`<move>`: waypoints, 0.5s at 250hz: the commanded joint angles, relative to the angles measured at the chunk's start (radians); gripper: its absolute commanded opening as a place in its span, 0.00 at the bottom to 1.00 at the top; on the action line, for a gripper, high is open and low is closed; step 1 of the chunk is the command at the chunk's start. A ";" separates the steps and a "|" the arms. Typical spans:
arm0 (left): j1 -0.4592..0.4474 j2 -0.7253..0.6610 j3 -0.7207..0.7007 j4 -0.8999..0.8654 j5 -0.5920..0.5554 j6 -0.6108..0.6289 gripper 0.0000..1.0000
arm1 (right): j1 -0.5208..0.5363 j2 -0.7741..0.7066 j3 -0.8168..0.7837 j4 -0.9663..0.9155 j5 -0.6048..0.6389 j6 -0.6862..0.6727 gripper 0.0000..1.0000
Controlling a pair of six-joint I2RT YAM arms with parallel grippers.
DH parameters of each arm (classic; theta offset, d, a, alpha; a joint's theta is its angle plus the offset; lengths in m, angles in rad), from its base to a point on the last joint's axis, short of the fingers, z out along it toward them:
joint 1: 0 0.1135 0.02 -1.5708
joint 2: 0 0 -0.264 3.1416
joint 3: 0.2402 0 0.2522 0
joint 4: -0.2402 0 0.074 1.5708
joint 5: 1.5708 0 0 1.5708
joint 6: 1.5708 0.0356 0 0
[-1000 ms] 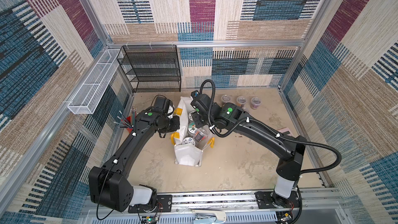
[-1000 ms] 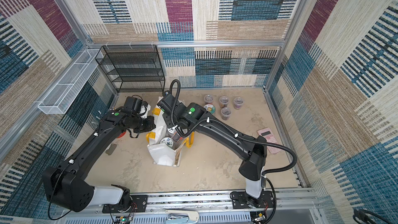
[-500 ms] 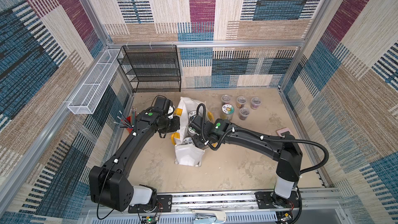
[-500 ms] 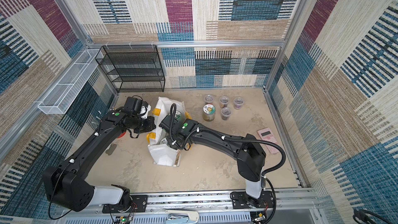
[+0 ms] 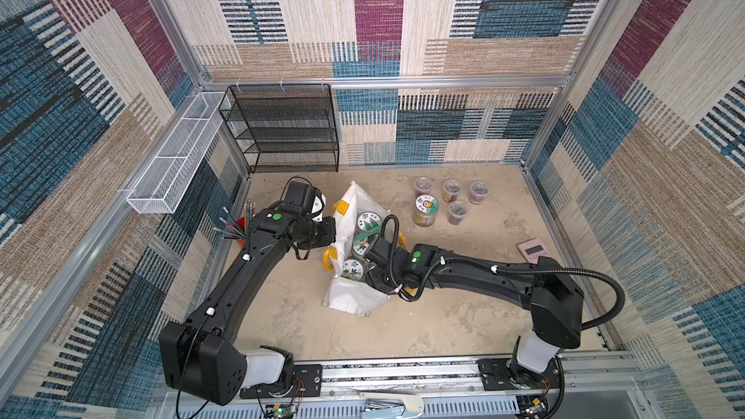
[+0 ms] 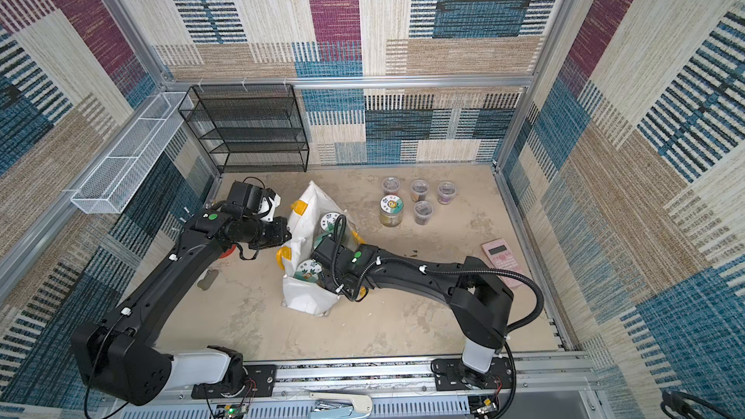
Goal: Take out the seed jars from the canvas bag
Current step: Adjust the canvas bag at the center of the board.
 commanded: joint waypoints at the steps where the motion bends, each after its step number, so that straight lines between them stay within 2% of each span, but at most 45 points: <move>1: 0.001 -0.001 -0.001 0.001 0.030 -0.004 0.00 | -0.030 -0.056 -0.016 0.080 0.015 0.037 0.82; 35: 0.000 -0.021 0.015 0.011 0.017 -0.001 0.00 | -0.085 -0.103 -0.030 0.153 -0.023 0.071 0.89; 78: 0.000 -0.027 0.065 0.028 -0.008 0.018 0.00 | -0.107 -0.054 0.015 0.160 -0.026 0.095 0.89; 125: 0.000 0.035 0.166 0.004 -0.036 0.077 0.00 | -0.110 -0.044 -0.010 0.212 -0.039 0.125 0.89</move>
